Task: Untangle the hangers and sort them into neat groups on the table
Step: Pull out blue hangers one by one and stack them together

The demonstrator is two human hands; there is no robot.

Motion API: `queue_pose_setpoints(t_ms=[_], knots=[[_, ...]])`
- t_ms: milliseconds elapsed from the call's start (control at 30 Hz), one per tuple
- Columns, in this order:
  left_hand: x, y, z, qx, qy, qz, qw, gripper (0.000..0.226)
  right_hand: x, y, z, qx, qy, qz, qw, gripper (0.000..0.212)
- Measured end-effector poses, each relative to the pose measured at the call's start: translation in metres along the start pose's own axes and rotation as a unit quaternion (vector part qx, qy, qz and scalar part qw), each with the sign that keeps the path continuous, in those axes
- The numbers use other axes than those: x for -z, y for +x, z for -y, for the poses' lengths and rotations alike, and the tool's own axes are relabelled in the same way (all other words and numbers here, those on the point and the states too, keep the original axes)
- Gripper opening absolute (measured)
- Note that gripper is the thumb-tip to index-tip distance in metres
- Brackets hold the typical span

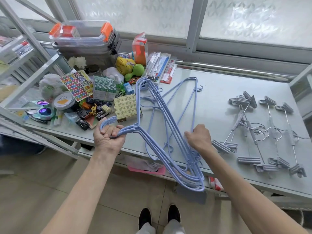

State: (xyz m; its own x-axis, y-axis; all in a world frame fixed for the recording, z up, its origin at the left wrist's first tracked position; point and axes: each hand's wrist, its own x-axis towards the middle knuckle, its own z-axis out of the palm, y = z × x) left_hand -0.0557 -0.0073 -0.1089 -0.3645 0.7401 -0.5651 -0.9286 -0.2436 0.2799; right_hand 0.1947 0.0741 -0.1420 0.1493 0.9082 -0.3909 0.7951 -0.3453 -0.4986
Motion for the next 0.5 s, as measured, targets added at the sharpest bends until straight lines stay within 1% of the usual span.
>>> queue_pose_setpoints(t_ms=[33,67,100,133,167,200,233,267,300,367,433,500], knots=[[0.000,-0.001,-0.002,0.000,-0.002,0.005,1.000,0.052,0.002,-0.001,0.000,-0.003,-0.008,0.007,1.000,0.019],[0.002,0.000,-0.004,0.000,-0.008,0.008,1.000,0.051,0.003,0.001,0.001,-0.002,-0.014,0.012,1.000,0.014],[0.003,0.000,-0.007,0.000,-0.015,0.011,1.000,0.052,0.004,0.002,0.003,-0.004,-0.014,0.017,1.000,0.014],[0.005,0.000,-0.011,0.001,-0.022,0.016,1.000,0.052,0.004,0.006,0.003,-0.009,0.013,0.019,1.000,0.009],[0.006,0.000,-0.014,0.004,-0.027,0.023,0.999,0.053,0.004,0.009,0.004,-0.020,0.070,0.030,0.997,0.011],[0.006,0.000,-0.017,0.007,-0.032,0.031,0.999,0.053,0.002,0.013,0.004,-0.035,0.157,0.047,0.986,0.019],[0.005,-0.001,-0.020,0.011,-0.038,0.038,0.998,0.054,0.002,0.014,0.005,-0.046,0.244,0.064,0.966,0.020],[0.005,-0.002,-0.023,0.015,-0.045,0.042,0.998,0.055,0.001,0.016,0.004,-0.045,0.304,0.056,0.950,0.016],[0.004,-0.002,-0.025,0.017,-0.053,0.044,0.997,0.055,0.001,0.018,0.003,-0.039,0.333,0.031,0.942,0.010],[0.003,-0.003,-0.028,0.017,-0.071,0.044,0.996,0.054,0.006,0.022,0.001,0.002,0.338,-0.039,0.940,0.005],[0.003,0.000,-0.029,0.011,-0.088,0.037,0.995,0.053,0.013,0.025,-0.003,0.050,0.334,-0.096,0.937,0.014],[0.006,0.005,-0.028,0.006,-0.086,0.032,0.996,0.053,0.027,0.024,-0.002,0.073,0.354,-0.145,0.921,0.021]])
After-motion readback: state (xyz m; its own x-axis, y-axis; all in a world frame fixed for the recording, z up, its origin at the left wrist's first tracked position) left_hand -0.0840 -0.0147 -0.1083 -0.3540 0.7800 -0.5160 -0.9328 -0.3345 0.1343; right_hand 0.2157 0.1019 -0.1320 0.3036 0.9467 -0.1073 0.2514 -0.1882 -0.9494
